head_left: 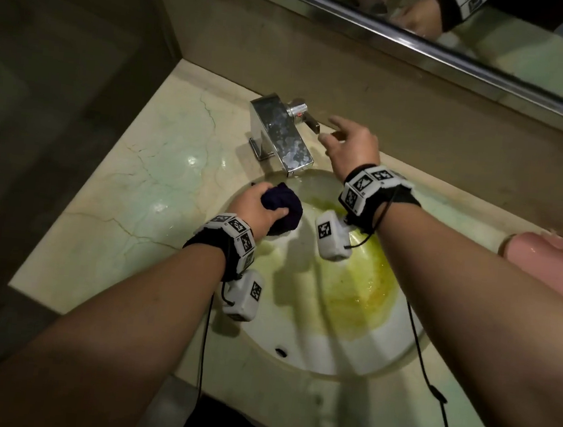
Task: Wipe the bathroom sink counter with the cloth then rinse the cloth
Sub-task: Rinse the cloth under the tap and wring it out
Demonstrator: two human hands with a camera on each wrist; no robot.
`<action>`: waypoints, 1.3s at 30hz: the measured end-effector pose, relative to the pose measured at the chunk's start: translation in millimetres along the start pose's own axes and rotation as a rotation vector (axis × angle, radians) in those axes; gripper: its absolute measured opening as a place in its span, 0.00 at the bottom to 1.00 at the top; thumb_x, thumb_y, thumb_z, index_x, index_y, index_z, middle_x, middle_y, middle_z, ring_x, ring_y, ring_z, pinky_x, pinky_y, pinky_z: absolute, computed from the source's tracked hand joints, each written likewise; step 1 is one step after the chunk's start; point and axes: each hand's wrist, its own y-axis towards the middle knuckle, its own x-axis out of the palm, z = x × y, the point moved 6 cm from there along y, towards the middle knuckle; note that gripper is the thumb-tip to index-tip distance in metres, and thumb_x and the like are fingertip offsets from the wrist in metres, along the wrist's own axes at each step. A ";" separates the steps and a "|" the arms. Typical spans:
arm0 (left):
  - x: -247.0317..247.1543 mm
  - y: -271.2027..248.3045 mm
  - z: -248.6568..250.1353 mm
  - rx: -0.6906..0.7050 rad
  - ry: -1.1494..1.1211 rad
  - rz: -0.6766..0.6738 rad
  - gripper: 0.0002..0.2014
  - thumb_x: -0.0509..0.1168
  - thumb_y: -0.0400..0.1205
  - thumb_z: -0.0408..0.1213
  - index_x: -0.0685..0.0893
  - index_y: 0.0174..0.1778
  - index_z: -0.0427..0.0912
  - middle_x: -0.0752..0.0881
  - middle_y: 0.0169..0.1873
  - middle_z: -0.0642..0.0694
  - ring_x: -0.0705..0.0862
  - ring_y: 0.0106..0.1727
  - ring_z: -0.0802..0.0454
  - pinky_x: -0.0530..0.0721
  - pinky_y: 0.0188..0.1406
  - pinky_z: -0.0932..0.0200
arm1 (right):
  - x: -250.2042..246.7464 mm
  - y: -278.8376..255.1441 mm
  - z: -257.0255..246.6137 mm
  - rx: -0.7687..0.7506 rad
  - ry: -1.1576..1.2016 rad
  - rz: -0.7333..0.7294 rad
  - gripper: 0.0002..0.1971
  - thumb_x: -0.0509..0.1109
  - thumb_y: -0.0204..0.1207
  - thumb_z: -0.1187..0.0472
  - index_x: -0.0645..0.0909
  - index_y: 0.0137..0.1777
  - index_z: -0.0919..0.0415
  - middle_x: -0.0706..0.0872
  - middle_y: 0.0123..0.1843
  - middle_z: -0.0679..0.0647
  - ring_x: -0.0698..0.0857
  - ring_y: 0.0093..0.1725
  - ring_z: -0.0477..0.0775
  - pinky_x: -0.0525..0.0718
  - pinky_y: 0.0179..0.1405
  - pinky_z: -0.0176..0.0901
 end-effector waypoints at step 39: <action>9.9 6.4 5.9 -0.038 -0.041 -0.026 0.25 0.71 0.78 0.35 0.76 0.73 0.43 0.83 0.63 0.45 0.82 0.63 0.46 0.78 0.66 0.57 | 10.3 2.0 26.6 0.187 -0.098 -0.156 0.14 0.68 0.79 0.57 0.84 0.63 0.57 0.87 0.61 0.54 0.85 0.57 0.53 0.81 0.60 0.42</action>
